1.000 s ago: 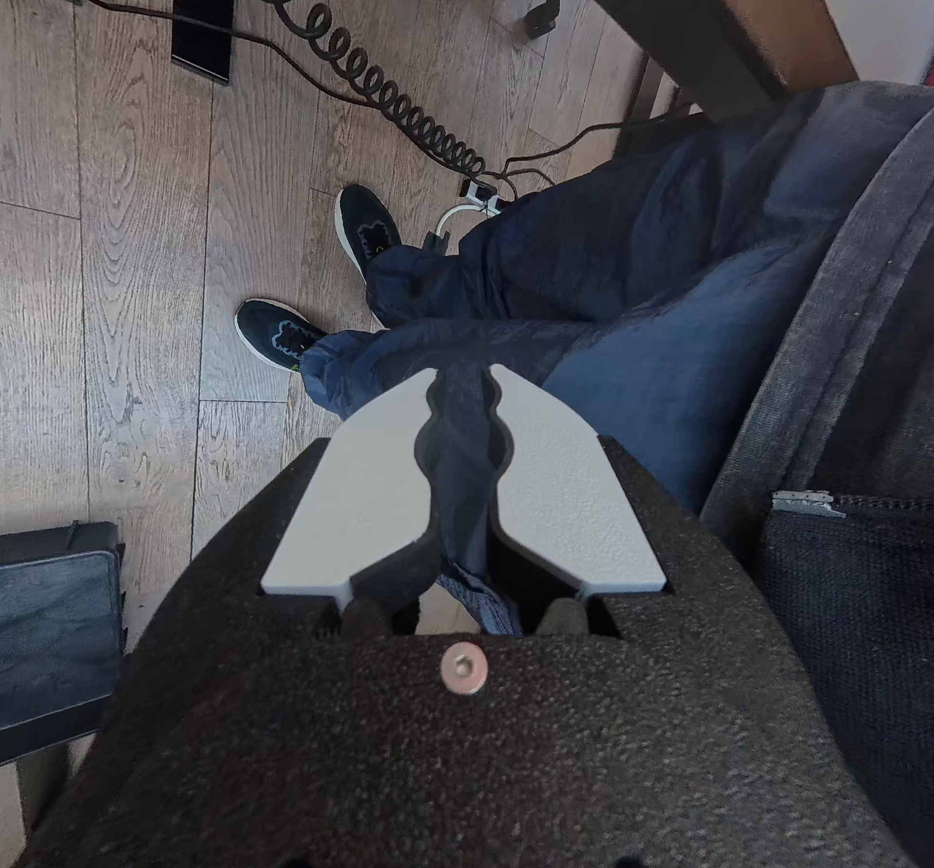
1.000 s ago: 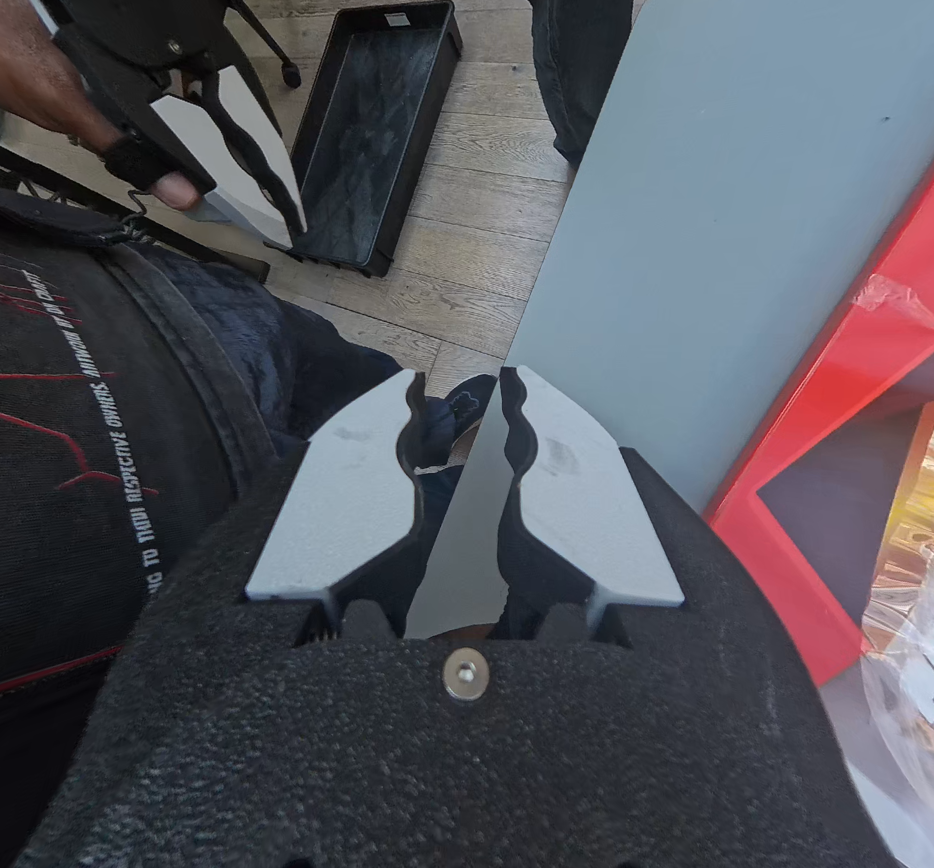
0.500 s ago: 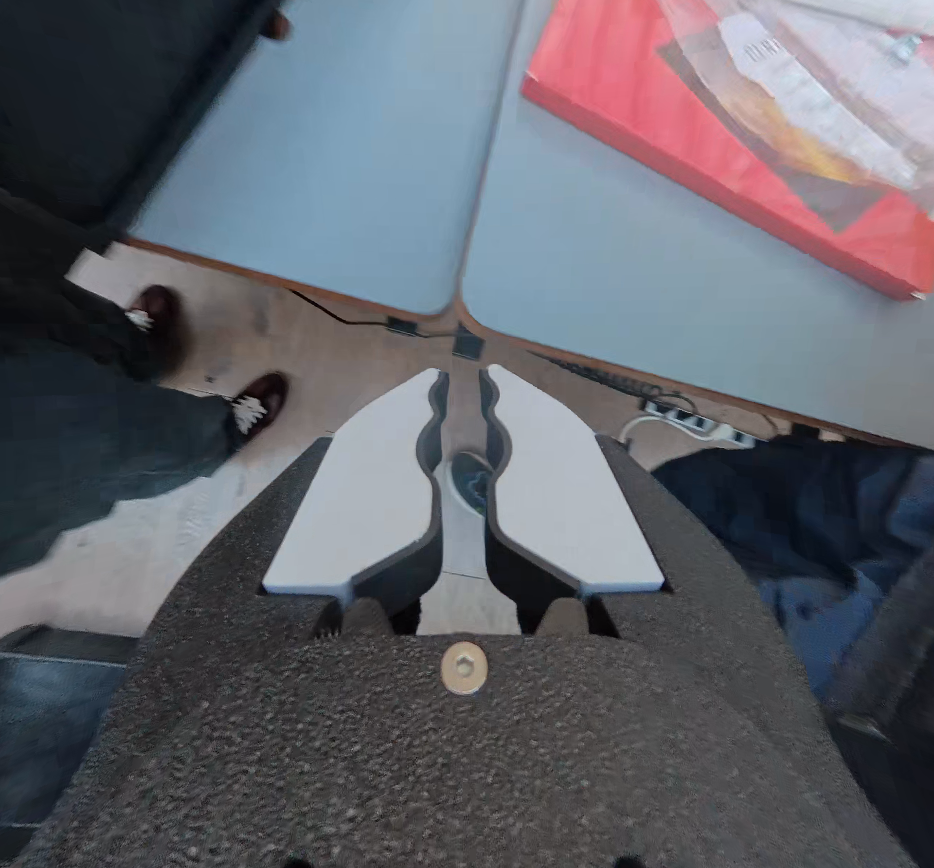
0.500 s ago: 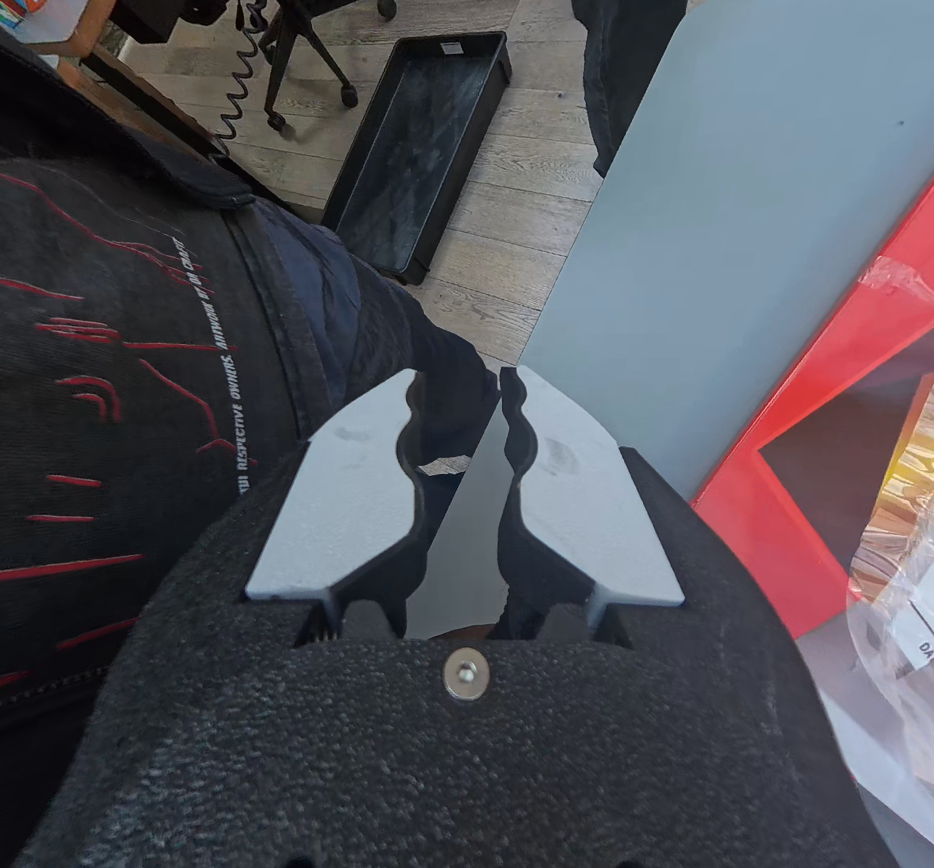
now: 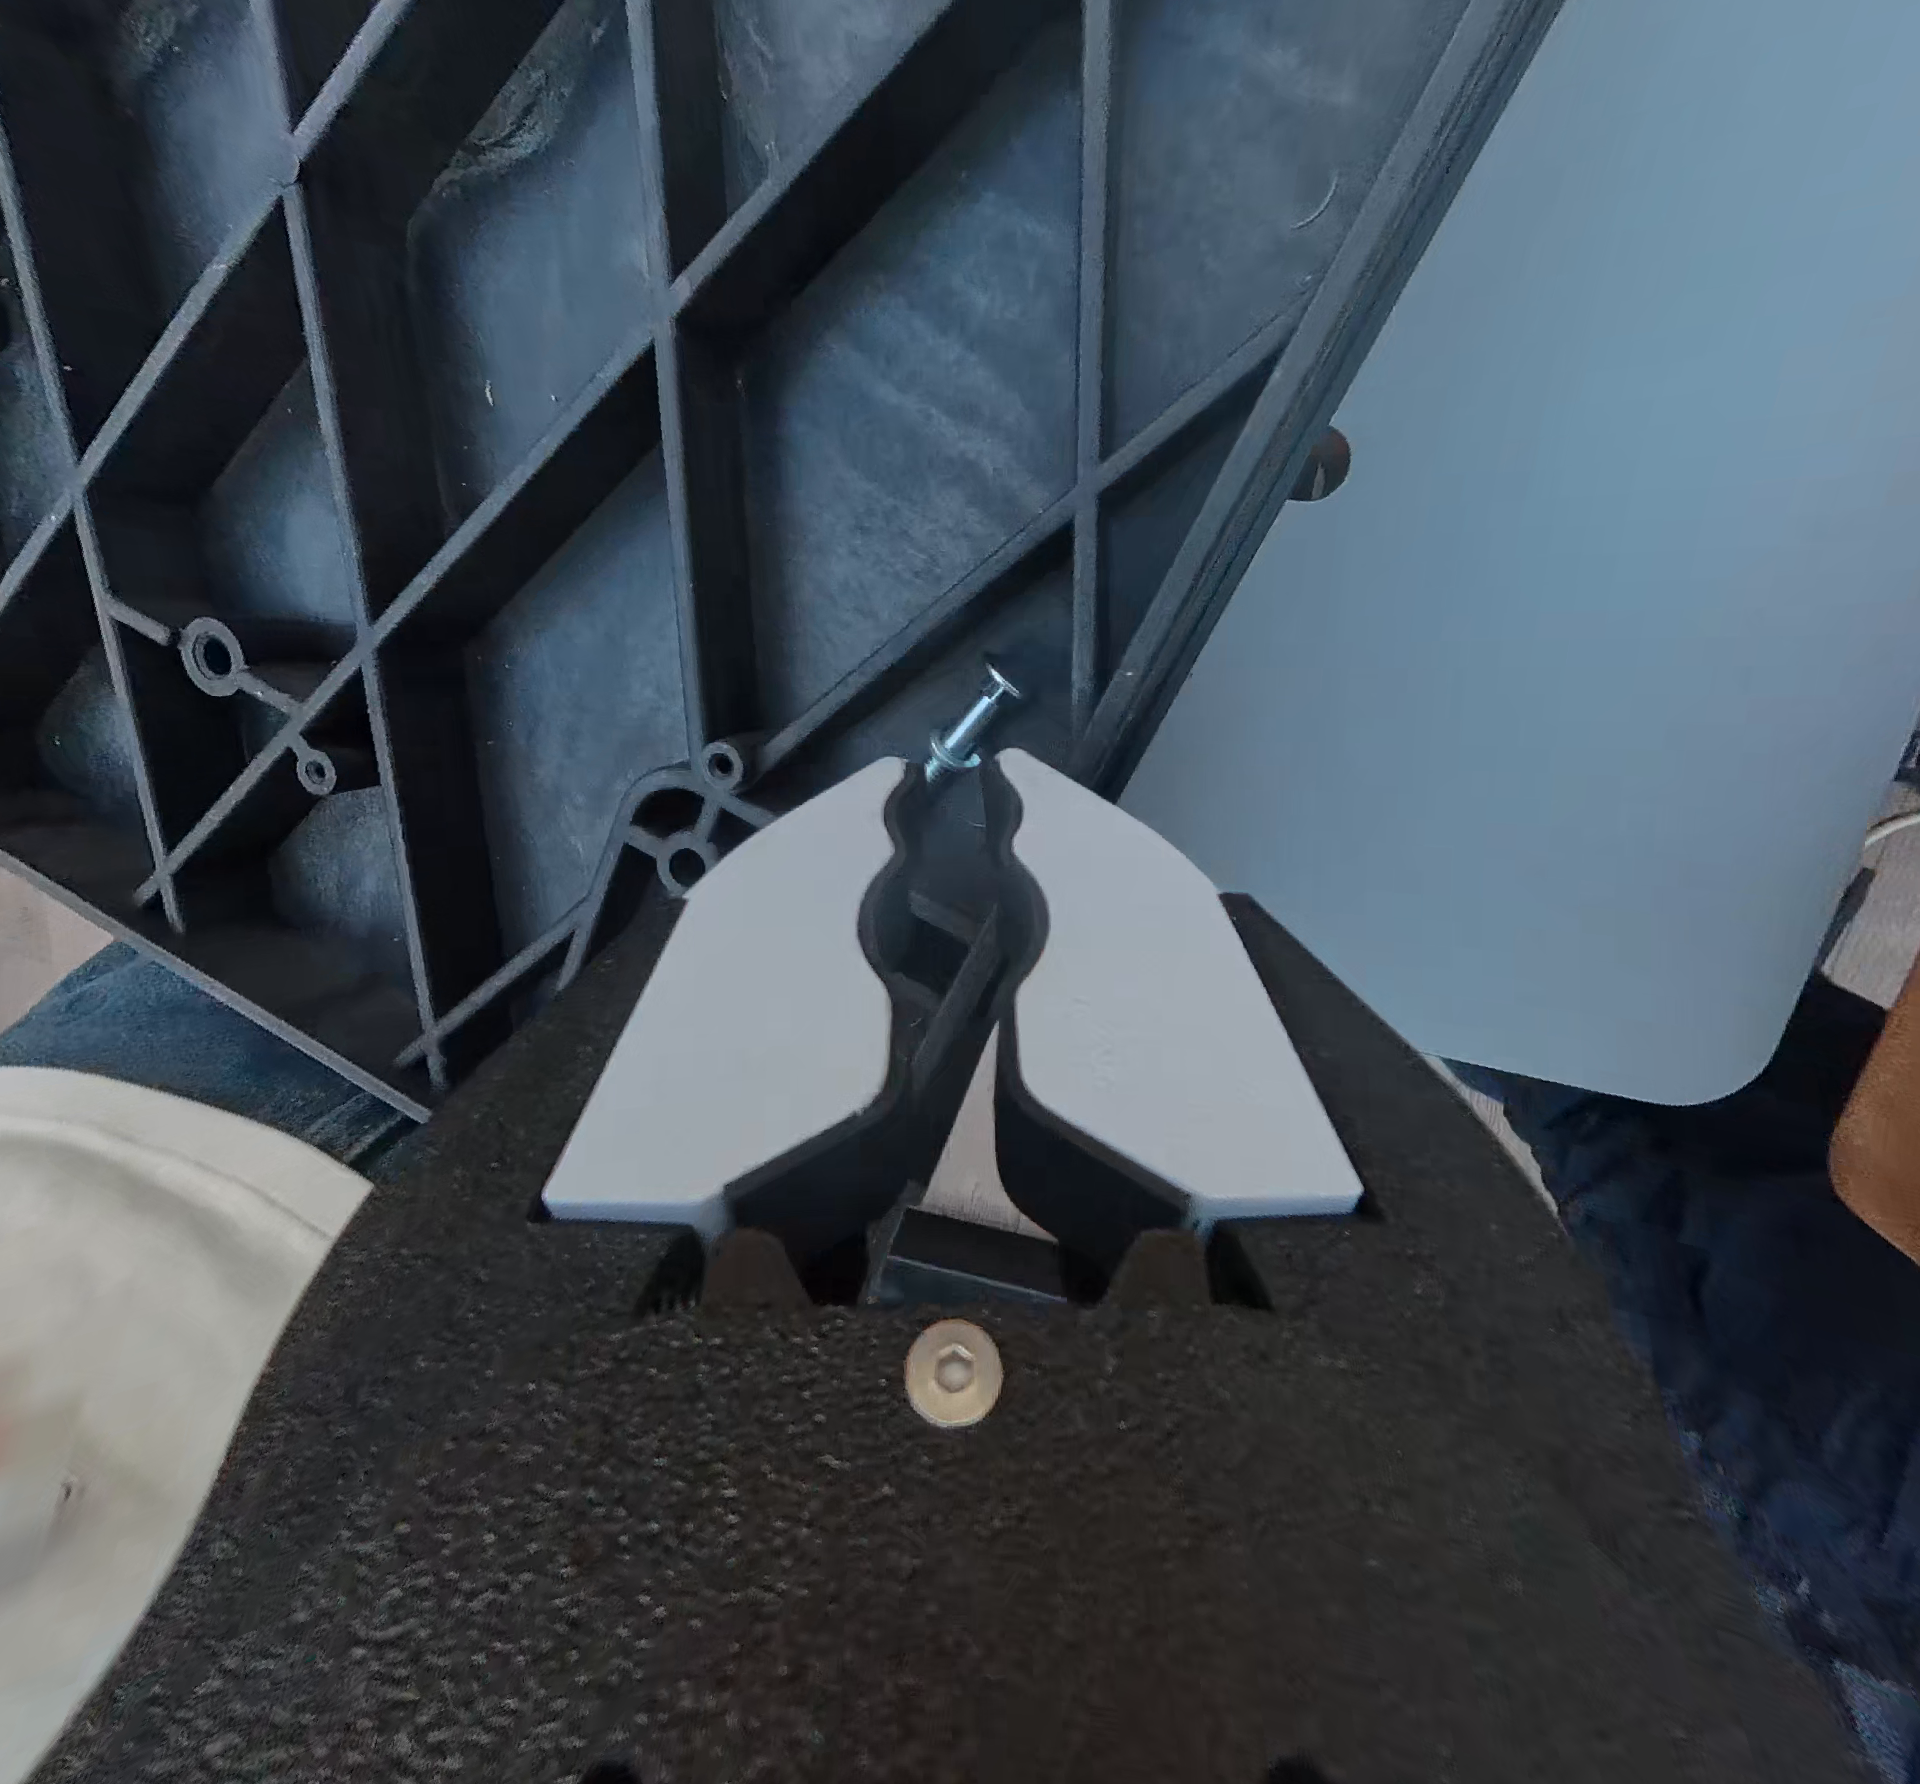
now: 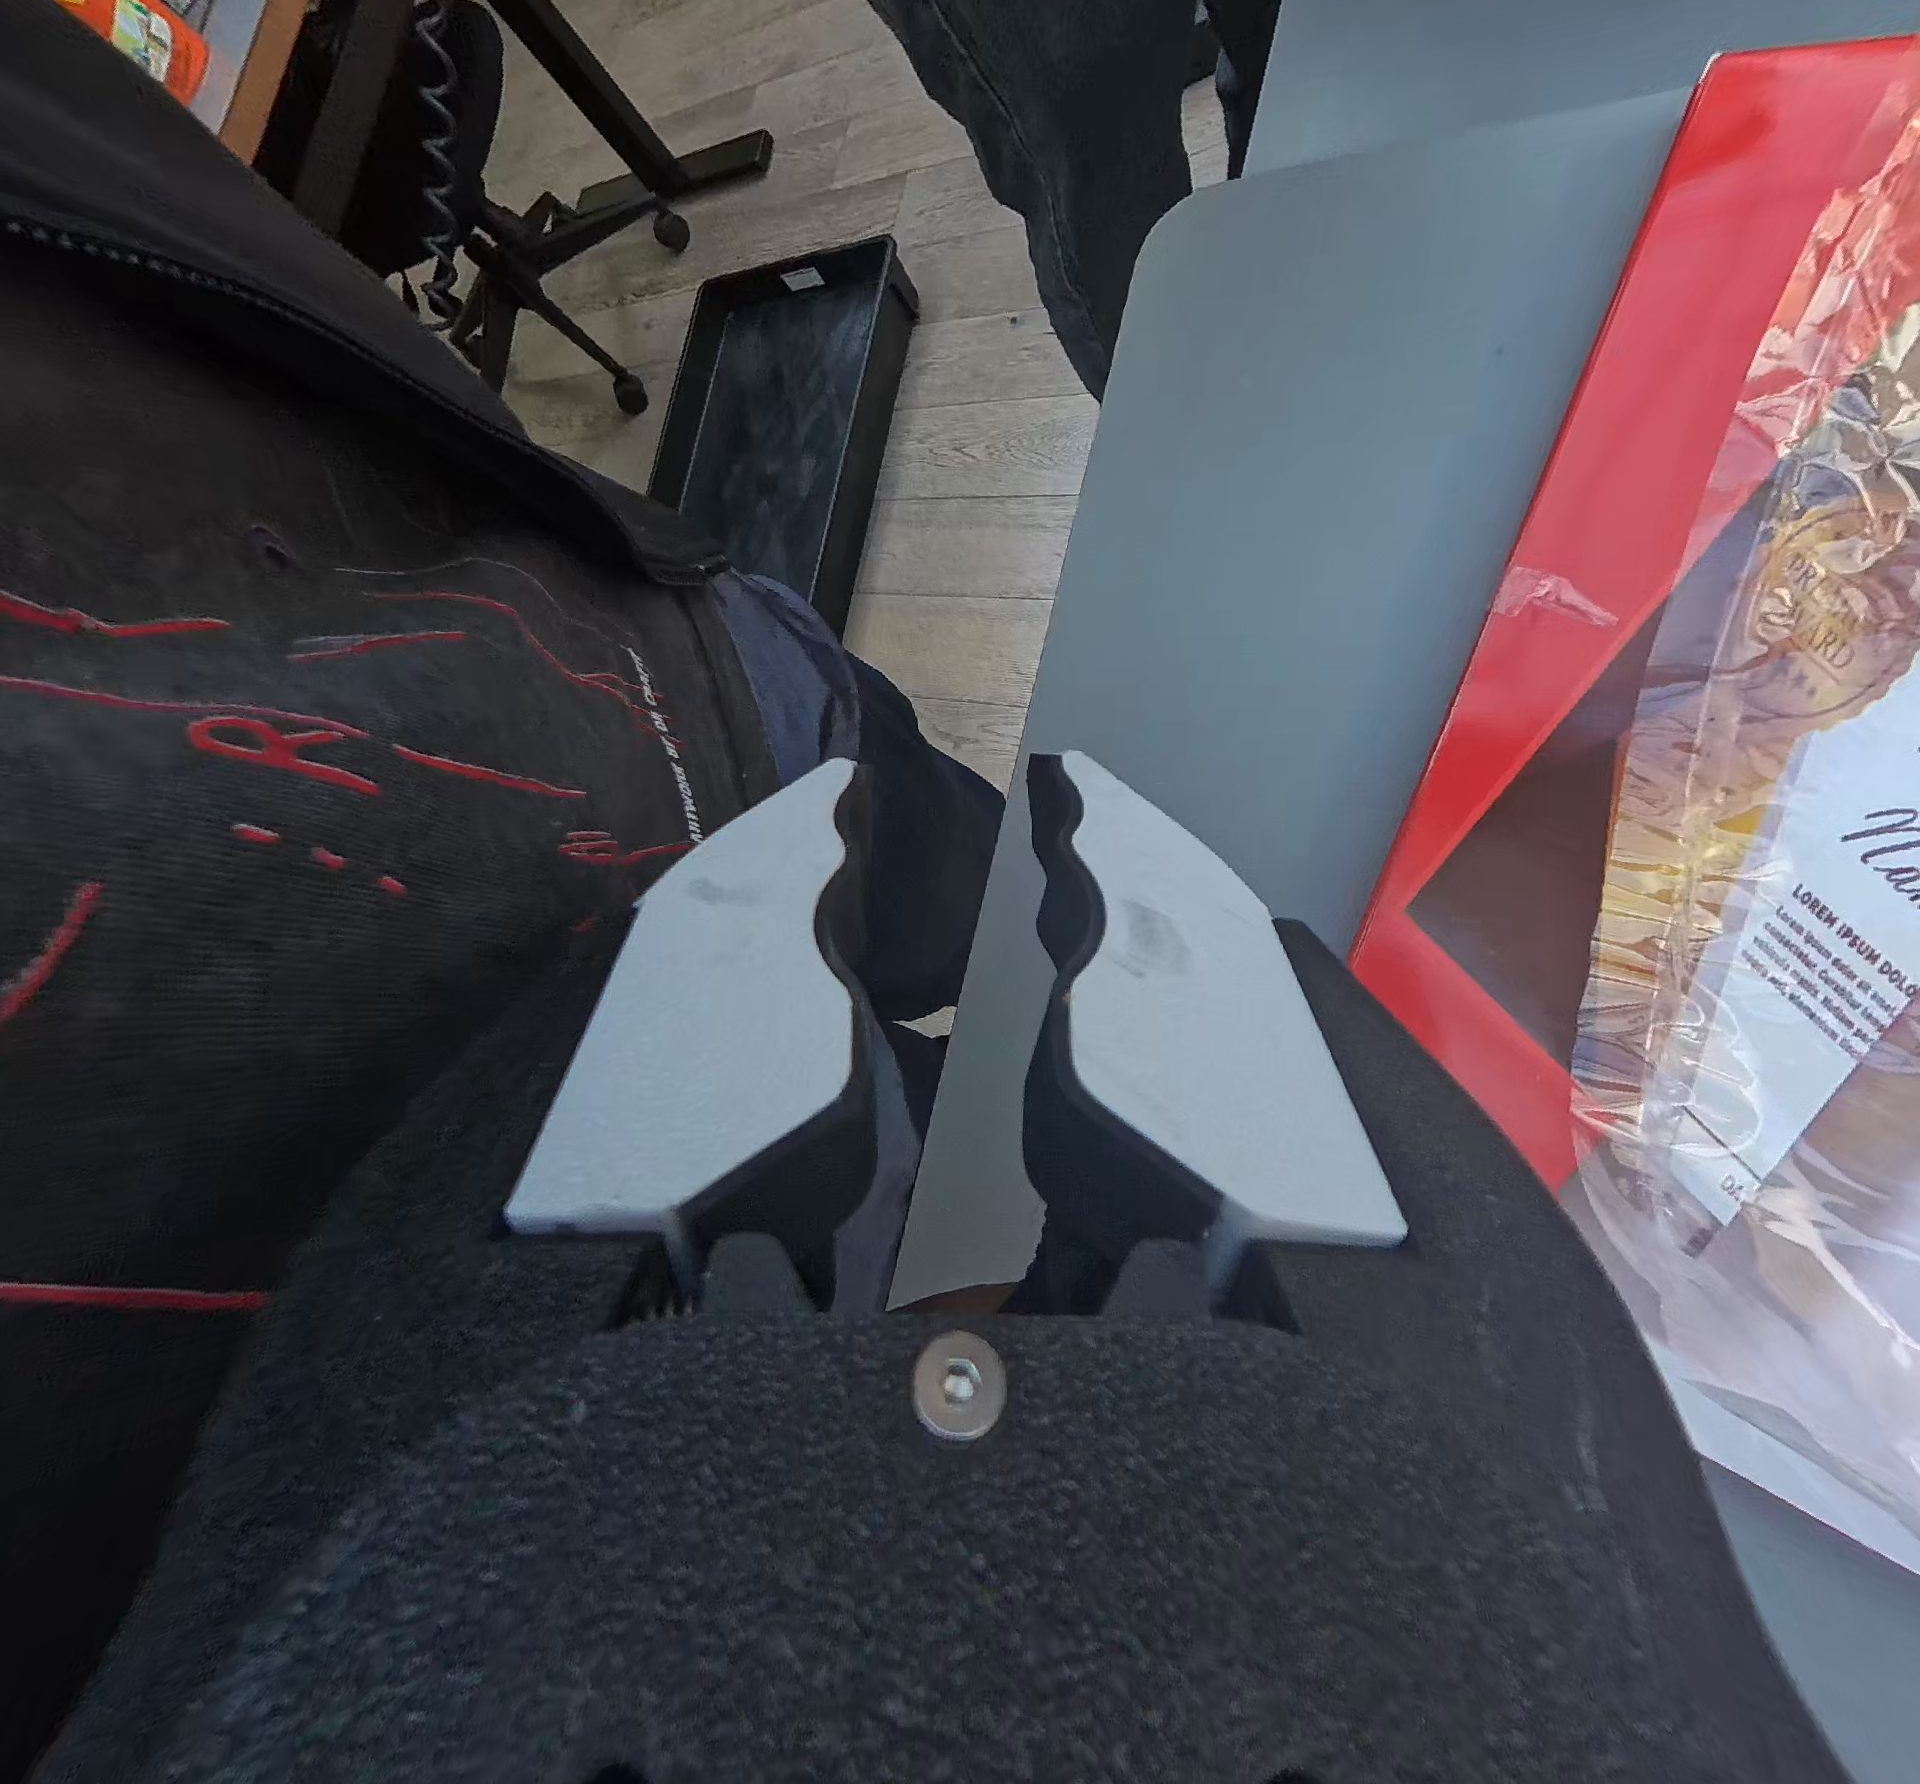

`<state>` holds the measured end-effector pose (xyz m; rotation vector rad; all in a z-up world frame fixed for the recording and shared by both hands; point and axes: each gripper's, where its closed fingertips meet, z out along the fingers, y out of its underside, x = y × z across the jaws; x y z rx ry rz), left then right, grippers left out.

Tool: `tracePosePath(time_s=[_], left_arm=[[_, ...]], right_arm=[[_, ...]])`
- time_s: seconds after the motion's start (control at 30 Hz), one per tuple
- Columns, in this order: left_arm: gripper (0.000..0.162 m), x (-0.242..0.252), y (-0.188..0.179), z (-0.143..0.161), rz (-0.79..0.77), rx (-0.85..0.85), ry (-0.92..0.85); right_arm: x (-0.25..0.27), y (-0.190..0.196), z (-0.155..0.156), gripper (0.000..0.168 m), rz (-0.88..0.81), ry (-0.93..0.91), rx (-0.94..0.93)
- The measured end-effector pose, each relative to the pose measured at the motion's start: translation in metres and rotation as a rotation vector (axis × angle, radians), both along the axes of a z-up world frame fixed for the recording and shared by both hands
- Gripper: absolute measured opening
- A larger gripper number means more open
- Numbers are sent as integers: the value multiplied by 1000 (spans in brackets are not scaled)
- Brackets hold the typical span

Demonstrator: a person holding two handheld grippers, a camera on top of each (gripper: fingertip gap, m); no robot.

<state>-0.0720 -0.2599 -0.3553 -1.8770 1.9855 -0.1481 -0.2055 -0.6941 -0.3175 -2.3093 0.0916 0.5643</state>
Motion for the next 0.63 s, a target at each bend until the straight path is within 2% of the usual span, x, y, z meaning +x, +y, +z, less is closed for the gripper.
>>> tracePosePath(time_s=[0.13, 0.43, 0.63], left_arm=[[12, -4, 12, -19, -80, 17, 129], [17, -18, 23, -34, -264, 10, 373], [11, -20, 19, -43, -417, -98, 493]], right_arm=[[7, 8, 1, 29, 1, 8, -4], [23, 22, 2, 30, 33, 28, -5], [34, 22, 2, 30, 64, 14, -16]])
